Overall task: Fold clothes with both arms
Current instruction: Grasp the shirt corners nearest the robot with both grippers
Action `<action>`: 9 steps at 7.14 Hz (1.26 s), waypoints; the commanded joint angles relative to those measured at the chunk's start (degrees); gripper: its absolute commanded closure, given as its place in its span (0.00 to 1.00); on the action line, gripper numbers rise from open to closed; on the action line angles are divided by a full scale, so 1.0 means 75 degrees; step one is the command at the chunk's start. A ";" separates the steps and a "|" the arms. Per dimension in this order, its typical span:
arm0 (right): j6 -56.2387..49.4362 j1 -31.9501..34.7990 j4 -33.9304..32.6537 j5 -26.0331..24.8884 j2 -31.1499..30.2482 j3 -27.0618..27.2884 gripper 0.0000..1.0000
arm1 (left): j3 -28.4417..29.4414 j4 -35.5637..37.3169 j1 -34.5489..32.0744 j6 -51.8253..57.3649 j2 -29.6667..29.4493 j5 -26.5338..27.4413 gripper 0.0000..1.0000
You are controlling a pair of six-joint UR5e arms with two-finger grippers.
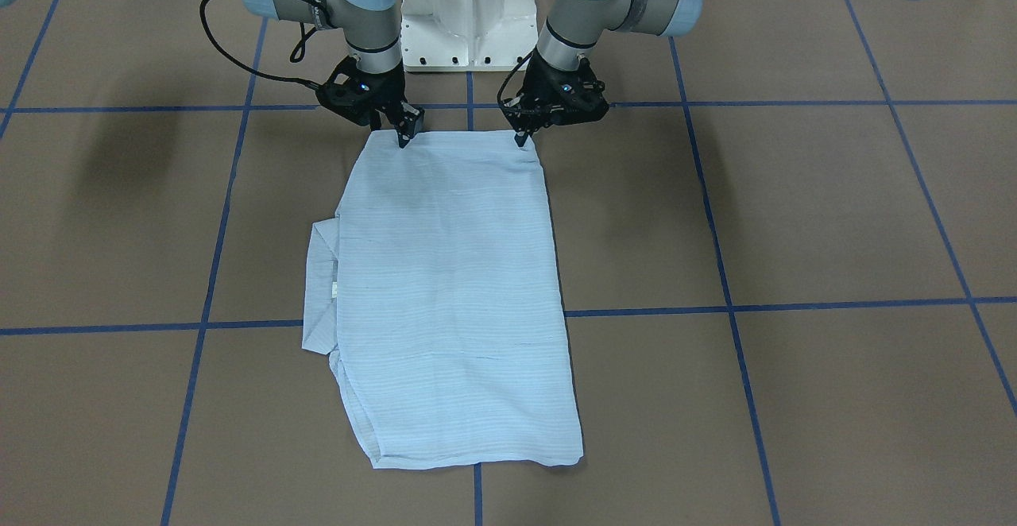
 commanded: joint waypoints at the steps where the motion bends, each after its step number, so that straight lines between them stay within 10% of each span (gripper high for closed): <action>1: -0.0011 0.0015 -0.0029 0.0016 0.0028 0.0035 0.93 | 0.0019 0.0000 -0.0029 0.0001 0.0002 -0.0009 1.00; 9: 0.0165 0.0319 -0.0088 0.0133 0.0146 0.0547 1.00 | -0.0272 0.0012 -0.0030 0.0012 -0.0021 -0.0044 1.00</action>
